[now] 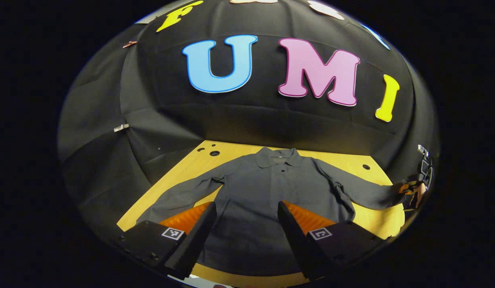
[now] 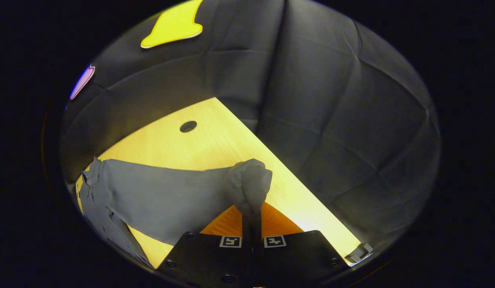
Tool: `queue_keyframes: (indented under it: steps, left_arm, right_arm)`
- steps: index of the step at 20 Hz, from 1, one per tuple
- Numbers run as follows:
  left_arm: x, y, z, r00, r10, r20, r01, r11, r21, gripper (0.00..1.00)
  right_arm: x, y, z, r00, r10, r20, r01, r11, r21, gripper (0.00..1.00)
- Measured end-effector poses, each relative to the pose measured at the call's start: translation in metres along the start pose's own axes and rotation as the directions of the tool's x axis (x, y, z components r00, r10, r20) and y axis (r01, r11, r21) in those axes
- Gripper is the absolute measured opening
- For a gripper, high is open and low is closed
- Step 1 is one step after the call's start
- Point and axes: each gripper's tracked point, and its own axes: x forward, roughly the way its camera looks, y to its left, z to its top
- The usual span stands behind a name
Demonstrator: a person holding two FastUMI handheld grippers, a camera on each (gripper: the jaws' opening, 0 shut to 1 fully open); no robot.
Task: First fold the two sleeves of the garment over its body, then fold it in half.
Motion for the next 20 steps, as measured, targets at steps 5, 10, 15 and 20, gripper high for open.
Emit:
queue_keyframes:
  steps: [5,10,15,20]
  left_arm:
    - [-0.002,0.04,-0.004,0.999,0.036,0.018,-0.036,0.999,-0.023,0.97]
    - [-0.005,0.068,-0.015,0.999,0.044,0.004,-0.044,0.998,-0.043,0.97]
    - [-0.002,0.085,-0.008,0.998,0.037,0.041,-0.034,0.997,-0.068,0.98]
    - [0.0,0.092,-0.016,0.999,0.003,0.044,0.001,0.996,-0.085,0.98]
  right_arm:
    - [-0.056,0.047,0.044,0.994,0.064,0.087,-0.056,0.994,-0.088,0.05]
    - [-0.12,0.088,0.074,0.974,0.139,0.179,-0.109,0.979,-0.17,0.05]
    - [-0.168,0.127,0.097,0.954,0.225,0.2,-0.177,0.957,-0.23,0.05]
    - [-0.192,0.211,0.107,0.921,0.328,0.209,-0.251,0.912,-0.324,0.05]
